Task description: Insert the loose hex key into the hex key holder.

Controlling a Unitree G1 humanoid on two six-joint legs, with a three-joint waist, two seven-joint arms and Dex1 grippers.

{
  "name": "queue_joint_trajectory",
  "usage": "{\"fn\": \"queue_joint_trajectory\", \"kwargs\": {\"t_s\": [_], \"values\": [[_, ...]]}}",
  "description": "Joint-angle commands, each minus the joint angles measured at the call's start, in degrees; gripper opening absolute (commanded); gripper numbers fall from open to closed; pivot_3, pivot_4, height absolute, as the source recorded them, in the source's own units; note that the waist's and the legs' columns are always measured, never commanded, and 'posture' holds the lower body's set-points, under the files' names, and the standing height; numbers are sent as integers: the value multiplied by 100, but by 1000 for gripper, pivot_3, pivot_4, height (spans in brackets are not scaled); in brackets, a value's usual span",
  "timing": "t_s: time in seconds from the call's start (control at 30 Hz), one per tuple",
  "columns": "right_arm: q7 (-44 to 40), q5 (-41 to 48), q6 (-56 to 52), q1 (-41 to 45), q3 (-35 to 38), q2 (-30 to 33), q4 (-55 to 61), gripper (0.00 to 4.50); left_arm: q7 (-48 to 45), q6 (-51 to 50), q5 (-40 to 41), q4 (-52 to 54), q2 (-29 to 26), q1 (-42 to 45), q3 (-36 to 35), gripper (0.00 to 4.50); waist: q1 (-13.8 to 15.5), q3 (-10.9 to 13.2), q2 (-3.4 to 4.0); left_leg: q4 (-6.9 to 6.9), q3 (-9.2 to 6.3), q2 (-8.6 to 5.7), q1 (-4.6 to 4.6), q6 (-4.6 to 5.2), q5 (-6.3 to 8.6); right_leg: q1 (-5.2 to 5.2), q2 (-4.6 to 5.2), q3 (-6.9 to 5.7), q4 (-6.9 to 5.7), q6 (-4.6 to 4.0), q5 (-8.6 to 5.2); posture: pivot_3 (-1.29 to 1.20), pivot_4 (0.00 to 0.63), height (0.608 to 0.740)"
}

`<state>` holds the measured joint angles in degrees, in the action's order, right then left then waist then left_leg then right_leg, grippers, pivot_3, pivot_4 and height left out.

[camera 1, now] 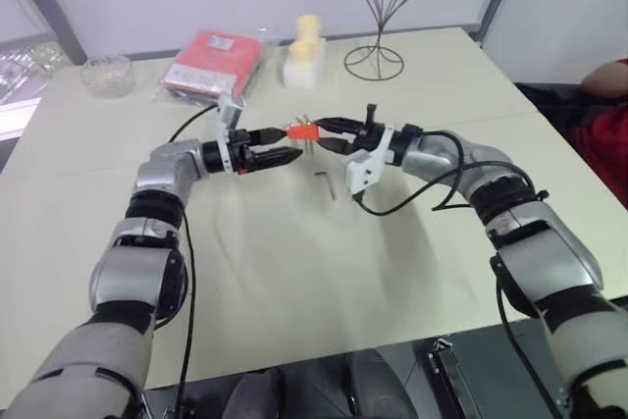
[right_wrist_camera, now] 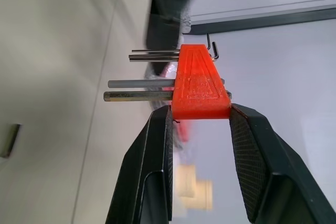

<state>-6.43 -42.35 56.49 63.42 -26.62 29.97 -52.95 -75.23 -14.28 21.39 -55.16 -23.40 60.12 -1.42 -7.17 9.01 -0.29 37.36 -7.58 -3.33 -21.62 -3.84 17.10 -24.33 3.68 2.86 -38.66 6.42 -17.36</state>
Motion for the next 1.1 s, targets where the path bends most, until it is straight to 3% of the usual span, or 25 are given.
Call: {"fn": "queue_joint_trajectory", "kwargs": {"t_s": [0.03,0.17,0.23,0.47,0.67,0.9,1.1], "values": [[4,182,-26,58,89,-36,284,964,-124,62,0,112,24,221,-157,4500,2,0,0,0,0,0,0,0,0,0,0,0,-3,0,0,0,150,740],[-41,178,-82,17,69,-65,365,964,-246,60,-63,162,86,189,-88,4500,3,0,0,1,-1,0,1,0,0,0,0,0,-13,0,0,0,150,740],[-75,223,-99,-22,79,-90,437,963,-245,100,-95,179,127,157,-88,3667,1,0,0,1,-2,0,0,0,0,0,0,0,-18,0,0,0,150,740],[-186,313,-174,-164,103,-108,682,963,-188,41,-68,199,231,181,-181,70,9,0,-2,3,-3,-1,0,0,0,-1,0,0,-36,1,-1,0,150,740],[-323,479,-231,-231,112,-108,795,963,-104,112,-140,234,301,86,-155,25,8,0,-2,5,-3,-1,0,0,0,-1,1,0,-38,1,-1,0,150,740],[-686,800,-498,-407,187,-78,754,4467,23,98,-171,489,228,-169,-193,0,5,0,-2,6,-4,0,1,0,0,-1,1,0,-40,1,-1,0,150,740],[-1233,1442,-1458,-821,528,-88,952,4467,78,-101,-124,1457,4,-744,-173,0,12,0,-2,9,-4,8,0,0,0,-1,2,1,-43,1,0,0,150,740]]}}
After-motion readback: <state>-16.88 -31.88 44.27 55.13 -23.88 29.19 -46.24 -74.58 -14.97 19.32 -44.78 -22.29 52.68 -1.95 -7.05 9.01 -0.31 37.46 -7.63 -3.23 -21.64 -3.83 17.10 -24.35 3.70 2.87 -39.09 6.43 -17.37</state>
